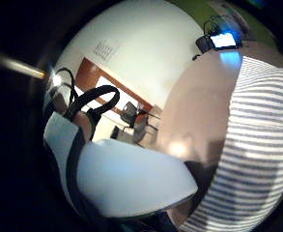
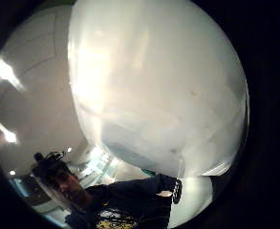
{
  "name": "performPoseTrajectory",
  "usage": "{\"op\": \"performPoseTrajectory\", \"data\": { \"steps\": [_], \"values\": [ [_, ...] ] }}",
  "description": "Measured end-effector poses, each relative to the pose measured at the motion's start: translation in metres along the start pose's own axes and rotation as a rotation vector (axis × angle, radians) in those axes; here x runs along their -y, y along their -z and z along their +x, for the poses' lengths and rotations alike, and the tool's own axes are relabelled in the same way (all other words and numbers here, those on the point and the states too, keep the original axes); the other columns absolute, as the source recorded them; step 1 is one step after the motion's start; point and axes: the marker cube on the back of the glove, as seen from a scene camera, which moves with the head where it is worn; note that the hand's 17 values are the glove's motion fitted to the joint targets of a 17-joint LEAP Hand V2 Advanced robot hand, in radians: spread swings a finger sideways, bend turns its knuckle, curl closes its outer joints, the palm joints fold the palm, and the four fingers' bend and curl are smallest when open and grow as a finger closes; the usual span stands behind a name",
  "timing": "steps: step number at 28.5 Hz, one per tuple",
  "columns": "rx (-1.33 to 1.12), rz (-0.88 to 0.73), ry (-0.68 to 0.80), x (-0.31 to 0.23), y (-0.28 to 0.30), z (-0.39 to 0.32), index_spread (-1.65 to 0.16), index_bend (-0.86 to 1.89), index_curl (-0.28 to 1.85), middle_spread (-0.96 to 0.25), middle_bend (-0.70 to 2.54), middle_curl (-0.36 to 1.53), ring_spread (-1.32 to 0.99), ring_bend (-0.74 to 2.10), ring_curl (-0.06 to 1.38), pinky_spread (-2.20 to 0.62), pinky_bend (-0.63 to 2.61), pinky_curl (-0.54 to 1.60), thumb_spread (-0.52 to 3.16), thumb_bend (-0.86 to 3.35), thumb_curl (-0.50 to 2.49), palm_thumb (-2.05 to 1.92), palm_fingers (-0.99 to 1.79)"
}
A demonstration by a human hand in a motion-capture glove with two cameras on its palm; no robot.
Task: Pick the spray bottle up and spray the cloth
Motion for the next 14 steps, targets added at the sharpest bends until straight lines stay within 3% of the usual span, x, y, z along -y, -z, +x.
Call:
{"op": "performPoseTrajectory", "data": {
  "steps": [14],
  "values": [
    [-0.044,0.051,0.018,0.016,-0.008,0.016,-0.27,0.20,0.60,-0.15,0.62,0.53,-0.22,0.68,0.46,-0.31,0.51,0.41,0.72,-0.03,0.63,0.96,1.36]
  ]
}}
